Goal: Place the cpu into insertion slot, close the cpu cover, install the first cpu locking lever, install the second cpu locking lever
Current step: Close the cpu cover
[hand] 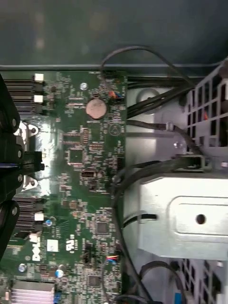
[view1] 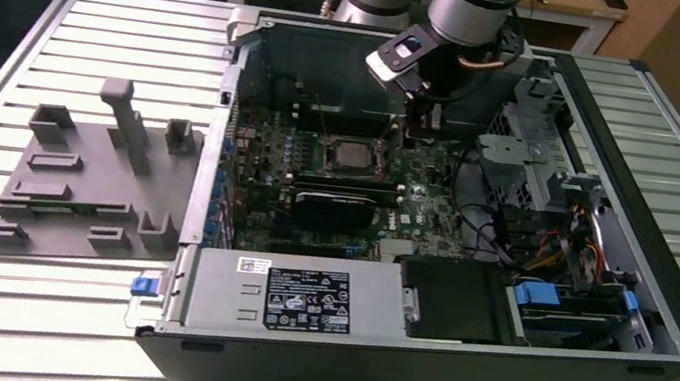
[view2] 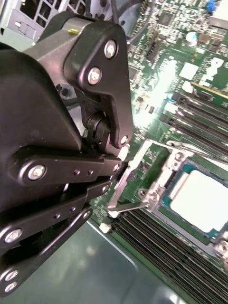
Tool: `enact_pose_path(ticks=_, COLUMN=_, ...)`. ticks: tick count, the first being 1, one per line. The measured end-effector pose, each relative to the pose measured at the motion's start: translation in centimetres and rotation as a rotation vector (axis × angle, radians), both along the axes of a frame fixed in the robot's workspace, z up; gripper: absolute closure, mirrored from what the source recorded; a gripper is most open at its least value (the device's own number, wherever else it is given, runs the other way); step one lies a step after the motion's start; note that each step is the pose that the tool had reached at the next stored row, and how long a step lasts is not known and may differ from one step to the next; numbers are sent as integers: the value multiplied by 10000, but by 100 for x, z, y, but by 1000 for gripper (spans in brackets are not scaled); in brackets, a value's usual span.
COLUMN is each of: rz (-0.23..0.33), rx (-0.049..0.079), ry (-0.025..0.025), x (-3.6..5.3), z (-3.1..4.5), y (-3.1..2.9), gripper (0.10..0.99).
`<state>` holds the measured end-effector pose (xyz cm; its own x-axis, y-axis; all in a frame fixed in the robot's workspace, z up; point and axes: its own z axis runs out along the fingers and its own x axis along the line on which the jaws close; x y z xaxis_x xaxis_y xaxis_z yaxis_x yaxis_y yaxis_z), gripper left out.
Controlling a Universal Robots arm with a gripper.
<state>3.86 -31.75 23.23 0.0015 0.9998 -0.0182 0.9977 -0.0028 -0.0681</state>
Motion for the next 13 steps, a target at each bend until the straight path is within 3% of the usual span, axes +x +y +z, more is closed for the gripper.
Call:
enact_pose_path(ticks=4, rz=0, rx=-1, ry=-63, x=-85, z=1, y=0, gripper=984)
enact_pose_path(ticks=6, rz=0, rx=-1, ry=-122, x=-122, z=0, y=0, gripper=984)
enact_pose_path(ticks=7, rz=0, rx=-1, ry=-203, x=-183, z=0, y=0, gripper=984)
enact_pose_path(ticks=13, rz=0, rx=-1, ry=-341, x=-301, z=0, y=0, gripper=984)
